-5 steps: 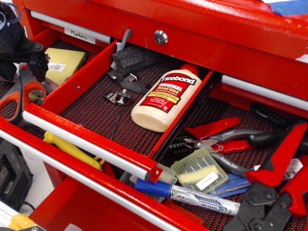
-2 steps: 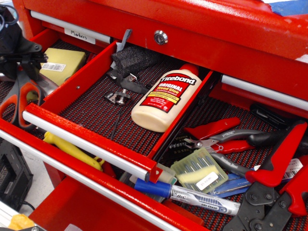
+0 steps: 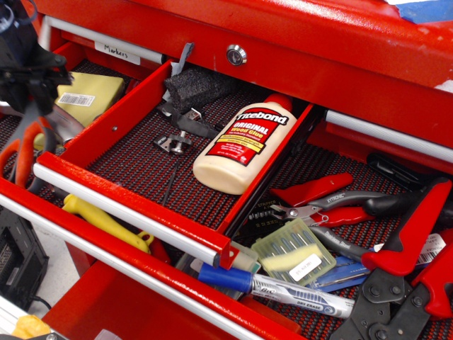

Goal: Pick up scissors and put into drawer

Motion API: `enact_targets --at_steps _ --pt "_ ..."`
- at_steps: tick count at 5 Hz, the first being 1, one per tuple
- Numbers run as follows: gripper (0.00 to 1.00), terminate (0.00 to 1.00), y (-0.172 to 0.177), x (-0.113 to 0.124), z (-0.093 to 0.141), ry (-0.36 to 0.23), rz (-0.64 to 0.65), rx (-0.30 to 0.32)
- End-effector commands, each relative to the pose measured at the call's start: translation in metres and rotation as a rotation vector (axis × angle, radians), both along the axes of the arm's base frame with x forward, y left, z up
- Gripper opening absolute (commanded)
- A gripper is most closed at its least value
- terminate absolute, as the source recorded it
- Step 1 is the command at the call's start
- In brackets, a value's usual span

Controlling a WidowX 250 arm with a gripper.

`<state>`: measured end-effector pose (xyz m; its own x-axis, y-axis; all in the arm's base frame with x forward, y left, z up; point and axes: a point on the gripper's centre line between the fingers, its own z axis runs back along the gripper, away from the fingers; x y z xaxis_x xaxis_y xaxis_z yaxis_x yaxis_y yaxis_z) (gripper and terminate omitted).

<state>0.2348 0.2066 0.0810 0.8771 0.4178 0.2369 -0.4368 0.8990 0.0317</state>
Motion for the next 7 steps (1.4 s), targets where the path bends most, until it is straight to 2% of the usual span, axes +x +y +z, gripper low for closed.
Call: enact_targets --at_steps 1,2,3,4,5,6,7 --pt "0.0 0.0 0.01 -0.007 0.034 0.016 -0.072 0.1" --pt "0.0 0.0 0.012 -0.014 0.056 0.015 -0.276 0.253" --pt "0.0 0.0 -0.005 -0.018 0.089 0.098 -0.545 0.42" --pt "0.0 0.0 -0.033 -0.019 0.121 0.218 -0.758 0.525" --pt "0.0 0.0 -0.075 -0.017 0.138 0.29 -0.783 0.599" --pt "0.0 0.0 -0.113 -0.013 0.147 0.327 -0.73 0.659" --pt "0.0 0.0 -0.165 0.006 0.15 0.385 -0.656 0.763"
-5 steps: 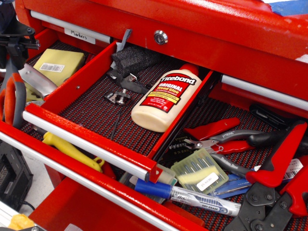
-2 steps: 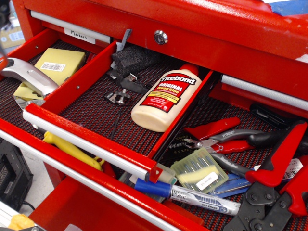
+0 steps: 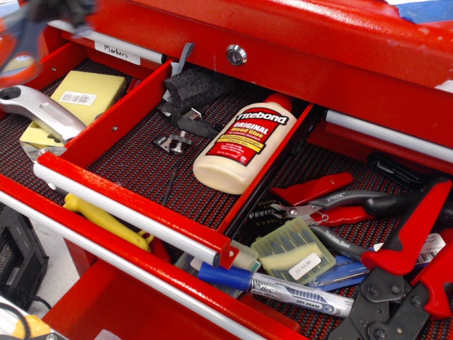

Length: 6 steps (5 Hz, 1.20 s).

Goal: Pick up scissors and put into drawer

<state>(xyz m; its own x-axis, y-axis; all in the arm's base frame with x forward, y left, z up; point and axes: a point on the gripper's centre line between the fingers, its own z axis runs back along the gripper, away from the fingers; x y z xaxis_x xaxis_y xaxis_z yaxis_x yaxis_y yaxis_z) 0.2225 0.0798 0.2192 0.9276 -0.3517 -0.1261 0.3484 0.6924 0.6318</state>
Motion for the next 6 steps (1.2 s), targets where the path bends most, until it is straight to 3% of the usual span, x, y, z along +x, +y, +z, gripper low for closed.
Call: enact_targets --at_steps 1,2,3,6 --pt "0.0 0.0 -0.081 0.032 0.003 -0.069 0.043 0.188" --pt "0.0 0.0 -0.107 0.045 -0.013 -0.1 0.083 0.149" --pt "1.0 0.0 -0.101 0.037 -0.028 -0.108 0.137 0.04" --pt "1.0 0.0 -0.101 0.037 -0.028 -0.108 0.137 0.04"
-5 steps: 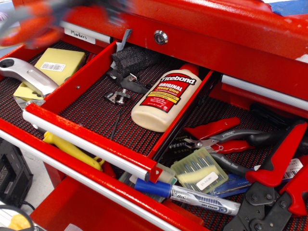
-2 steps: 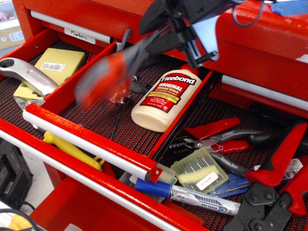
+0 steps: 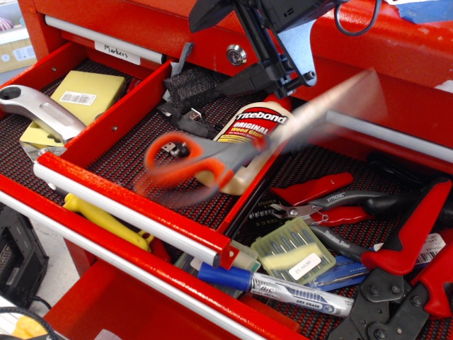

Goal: Pick up scissors and put into drawer

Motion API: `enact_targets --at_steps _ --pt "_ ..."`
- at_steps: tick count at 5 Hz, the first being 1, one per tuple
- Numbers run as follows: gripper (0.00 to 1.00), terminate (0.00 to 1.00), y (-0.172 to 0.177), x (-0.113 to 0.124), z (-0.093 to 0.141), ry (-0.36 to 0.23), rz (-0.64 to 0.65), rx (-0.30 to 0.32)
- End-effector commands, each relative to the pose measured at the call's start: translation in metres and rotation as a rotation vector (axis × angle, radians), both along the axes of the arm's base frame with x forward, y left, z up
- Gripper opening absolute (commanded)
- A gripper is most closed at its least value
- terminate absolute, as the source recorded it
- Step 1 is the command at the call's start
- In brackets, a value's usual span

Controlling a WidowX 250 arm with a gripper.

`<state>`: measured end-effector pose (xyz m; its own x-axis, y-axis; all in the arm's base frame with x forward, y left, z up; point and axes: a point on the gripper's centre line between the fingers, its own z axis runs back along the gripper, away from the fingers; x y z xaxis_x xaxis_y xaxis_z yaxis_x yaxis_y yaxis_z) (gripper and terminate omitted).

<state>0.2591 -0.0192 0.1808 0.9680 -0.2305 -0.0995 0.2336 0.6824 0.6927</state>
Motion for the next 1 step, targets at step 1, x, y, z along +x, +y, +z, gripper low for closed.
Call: enact_targets --at_steps 1 --pt "1.0 1.0 -0.0023 0.0009 0.0108 -0.061 0.015 -0.024"
